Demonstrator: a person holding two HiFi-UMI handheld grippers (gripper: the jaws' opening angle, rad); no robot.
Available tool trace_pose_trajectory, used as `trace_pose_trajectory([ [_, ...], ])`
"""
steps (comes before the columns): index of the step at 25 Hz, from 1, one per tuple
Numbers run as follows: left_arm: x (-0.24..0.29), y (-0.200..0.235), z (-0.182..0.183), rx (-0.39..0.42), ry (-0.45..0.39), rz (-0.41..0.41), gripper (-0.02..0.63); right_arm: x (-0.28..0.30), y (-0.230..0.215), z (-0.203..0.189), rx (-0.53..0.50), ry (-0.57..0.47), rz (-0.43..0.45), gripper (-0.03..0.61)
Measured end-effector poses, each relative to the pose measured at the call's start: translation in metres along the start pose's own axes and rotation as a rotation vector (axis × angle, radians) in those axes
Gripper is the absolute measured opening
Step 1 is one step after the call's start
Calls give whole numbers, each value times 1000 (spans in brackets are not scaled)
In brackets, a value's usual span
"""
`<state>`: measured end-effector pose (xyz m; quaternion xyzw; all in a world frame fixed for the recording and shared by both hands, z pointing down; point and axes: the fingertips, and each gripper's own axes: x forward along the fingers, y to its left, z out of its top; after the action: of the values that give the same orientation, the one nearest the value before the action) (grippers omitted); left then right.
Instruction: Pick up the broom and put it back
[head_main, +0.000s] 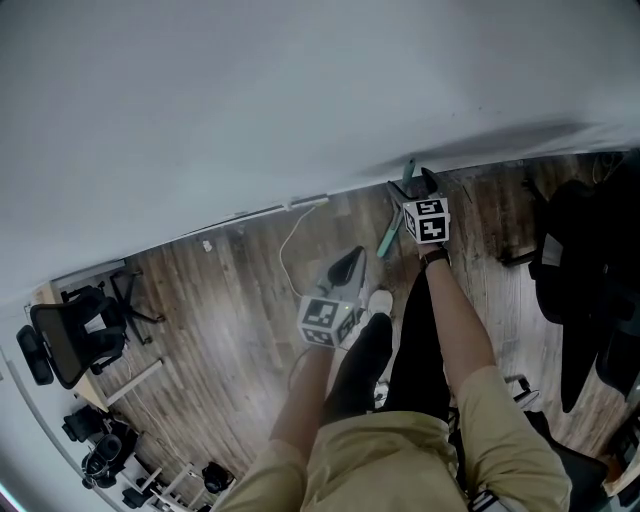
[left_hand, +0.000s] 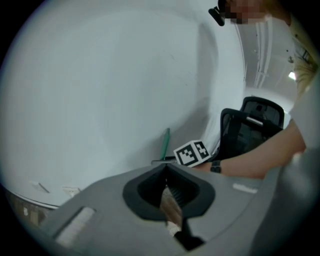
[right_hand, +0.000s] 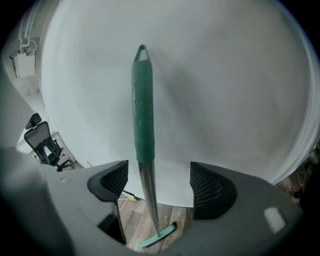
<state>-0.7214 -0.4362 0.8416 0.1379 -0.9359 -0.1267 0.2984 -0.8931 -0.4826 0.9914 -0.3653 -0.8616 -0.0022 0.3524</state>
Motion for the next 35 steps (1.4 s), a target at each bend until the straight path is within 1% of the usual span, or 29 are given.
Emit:
trace_pose_trajectory([
  [3,-1,-5,6,4,-8,-3,0,-16,2,0,52,-34,0,383],
  [7,-5,-16,9,-7,-28,-15,0,-61,-2,-9,148,-71,-47,383],
  [10,-20,-15,19,-2,-39,-13,0,-100,13,-9,200,-104,-70,368],
  [12,-31,-17,30,2,-54,-13,0,-131,28,-2,207,-130,-73,350],
  [14,-45,-22,46,8,-78,-12,0,-166,45,14,187,-155,-70,318],
  [16,-63,-28,64,15,-112,-5,0,-202,67,34,143,-184,-56,268],
  [20,-104,-45,104,52,-193,-3,0,-277,115,83,24,-265,-18,112],
  [23,-135,-64,135,77,-250,-30,0,-329,142,117,-72,-326,-10,57],
  [25,-154,-80,152,104,-282,-55,0,-356,153,140,-93,-371,-15,20],
  [26,-163,-88,158,117,-295,-64,0,-368,159,150,-91,-394,-18,6],
  [27,-173,-94,163,127,-311,-69,0,-379,166,161,-89,-419,-19,6],
  [29,-194,-102,177,143,-350,-58,0,-400,183,186,-105,-474,-32,5],
  [32,-226,-109,204,186,-430,-9,0,-429,201,222,-158,-547,-97,5],
  [35,-254,-117,228,242,-492,15,0,-458,213,241,-194,-606,-154,5],
])
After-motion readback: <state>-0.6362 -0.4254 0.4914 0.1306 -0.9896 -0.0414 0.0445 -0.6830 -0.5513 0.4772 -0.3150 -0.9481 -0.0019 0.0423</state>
